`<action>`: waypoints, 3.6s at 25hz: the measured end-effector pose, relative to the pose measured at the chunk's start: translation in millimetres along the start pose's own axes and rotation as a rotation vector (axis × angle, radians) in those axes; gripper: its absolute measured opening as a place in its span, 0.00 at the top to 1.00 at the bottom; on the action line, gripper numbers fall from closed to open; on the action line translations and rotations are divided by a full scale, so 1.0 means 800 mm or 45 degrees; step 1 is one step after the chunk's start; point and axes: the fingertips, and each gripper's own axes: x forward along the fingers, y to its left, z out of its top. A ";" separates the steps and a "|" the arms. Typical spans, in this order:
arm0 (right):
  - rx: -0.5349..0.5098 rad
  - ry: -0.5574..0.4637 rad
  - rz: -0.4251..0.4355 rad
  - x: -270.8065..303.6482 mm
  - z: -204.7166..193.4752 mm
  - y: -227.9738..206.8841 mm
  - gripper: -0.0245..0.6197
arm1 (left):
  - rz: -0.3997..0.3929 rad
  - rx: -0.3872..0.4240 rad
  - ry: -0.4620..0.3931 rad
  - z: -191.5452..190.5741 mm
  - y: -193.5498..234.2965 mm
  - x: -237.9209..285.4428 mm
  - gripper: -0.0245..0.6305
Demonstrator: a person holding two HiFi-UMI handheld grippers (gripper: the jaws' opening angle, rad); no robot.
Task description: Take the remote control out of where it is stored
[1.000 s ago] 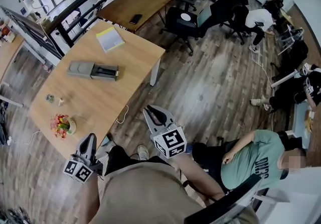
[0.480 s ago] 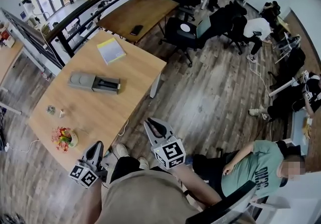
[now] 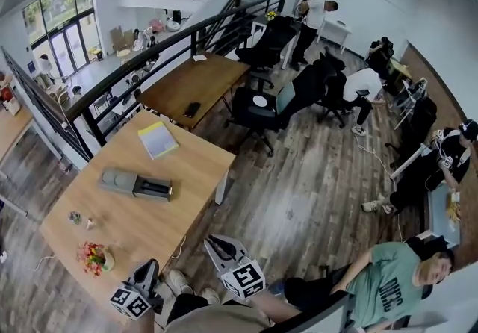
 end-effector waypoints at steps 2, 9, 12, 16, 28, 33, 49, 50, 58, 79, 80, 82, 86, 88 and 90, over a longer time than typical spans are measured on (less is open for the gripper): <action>0.005 0.007 -0.002 -0.003 -0.008 0.002 0.92 | -0.005 -0.029 -0.003 -0.009 -0.006 -0.006 0.96; 0.014 0.033 0.025 -0.034 -0.021 0.009 0.92 | -0.011 -0.031 0.048 -0.049 -0.023 -0.024 0.96; 0.016 -0.002 0.066 -0.036 -0.010 0.013 0.92 | 0.025 -0.013 -0.013 -0.031 -0.025 -0.027 0.96; 0.177 -0.078 0.168 -0.041 0.004 0.022 0.92 | 0.019 0.021 -0.050 -0.018 -0.037 -0.027 0.96; 0.300 -0.239 0.318 -0.064 0.055 0.021 0.90 | -0.208 0.088 0.011 -0.001 -0.112 -0.041 0.96; 0.248 -0.298 0.354 -0.050 0.098 0.034 0.90 | -0.236 0.025 -0.030 0.025 -0.106 -0.050 0.96; 0.287 -0.281 0.540 0.050 0.167 0.043 0.95 | -0.156 0.210 0.000 0.099 -0.026 -0.055 0.96; 0.279 -0.288 0.530 0.058 0.174 0.039 0.95 | -0.151 0.226 0.004 0.104 -0.019 -0.053 0.96; 0.236 -0.359 0.560 0.103 0.221 0.023 0.96 | -0.114 0.243 0.006 0.126 0.046 -0.041 0.96; 0.096 -0.226 0.599 0.144 0.233 -0.061 0.96 | -0.051 0.068 -0.072 0.149 0.071 0.096 0.96; 0.105 -0.224 0.610 0.142 0.233 -0.072 0.96 | -0.045 0.058 -0.088 0.153 0.064 0.104 0.96; 0.096 -0.233 0.613 0.140 0.236 -0.100 0.96 | -0.034 0.085 -0.109 0.161 0.053 0.121 0.96; 0.149 -0.256 0.586 0.141 0.231 -0.152 0.96 | 0.053 0.106 -0.094 0.157 0.054 0.147 0.96; 0.105 -0.257 0.631 0.130 0.225 -0.152 0.96 | 0.133 0.083 -0.101 0.143 0.056 0.150 0.96; 0.029 -0.281 0.696 0.121 0.223 -0.144 0.96 | 0.204 0.059 -0.131 0.134 0.060 0.150 0.96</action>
